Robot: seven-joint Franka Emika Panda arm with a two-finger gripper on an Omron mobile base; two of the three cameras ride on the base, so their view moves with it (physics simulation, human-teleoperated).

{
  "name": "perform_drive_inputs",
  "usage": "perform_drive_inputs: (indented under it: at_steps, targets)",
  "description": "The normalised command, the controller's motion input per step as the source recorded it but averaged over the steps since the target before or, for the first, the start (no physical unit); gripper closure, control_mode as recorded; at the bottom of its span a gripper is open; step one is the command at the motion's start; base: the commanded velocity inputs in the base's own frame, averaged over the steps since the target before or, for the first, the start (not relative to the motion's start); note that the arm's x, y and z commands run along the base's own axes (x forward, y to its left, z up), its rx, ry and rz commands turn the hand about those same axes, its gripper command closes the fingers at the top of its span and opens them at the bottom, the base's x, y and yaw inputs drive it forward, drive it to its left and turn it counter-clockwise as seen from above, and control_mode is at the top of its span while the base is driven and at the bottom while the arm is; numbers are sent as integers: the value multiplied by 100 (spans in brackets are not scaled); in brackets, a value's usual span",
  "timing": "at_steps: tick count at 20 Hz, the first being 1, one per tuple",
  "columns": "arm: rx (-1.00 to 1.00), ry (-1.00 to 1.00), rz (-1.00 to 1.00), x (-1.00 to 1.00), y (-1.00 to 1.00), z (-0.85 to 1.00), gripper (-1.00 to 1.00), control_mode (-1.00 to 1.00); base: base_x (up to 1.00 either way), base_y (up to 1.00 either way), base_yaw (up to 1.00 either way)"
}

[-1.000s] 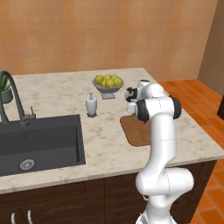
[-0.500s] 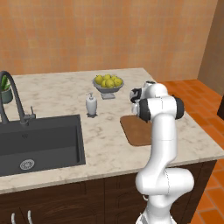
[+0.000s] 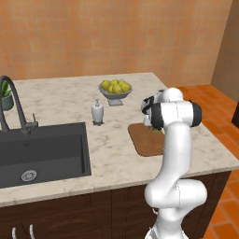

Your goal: Pick up the sponge from the counter and clean the cutting board by briefly scrubbing or pressing down on the cutting board. Once finished, release the sponge.

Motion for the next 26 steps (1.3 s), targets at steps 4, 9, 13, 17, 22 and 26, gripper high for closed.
perform_drive_inputs:
  at_steps: [4,9,13,17,22,26]
  targets:
    - [-4,-5,0,-66,6,-87,100,-100,0,0,0]
    - [-1,-13,0,-100,15,-65,100,-100,0,0,0]
    - [0,-1,0,-100,10,-94,100,-100,0,0,0]
    - [0,-16,0,-100,0,-57,100,-100,0,0,0]
    - [0,-5,0,-100,0,-28,100,-100,0,0,0]
    - [-5,0,0,-83,22,-70,100,-100,0,0,0]
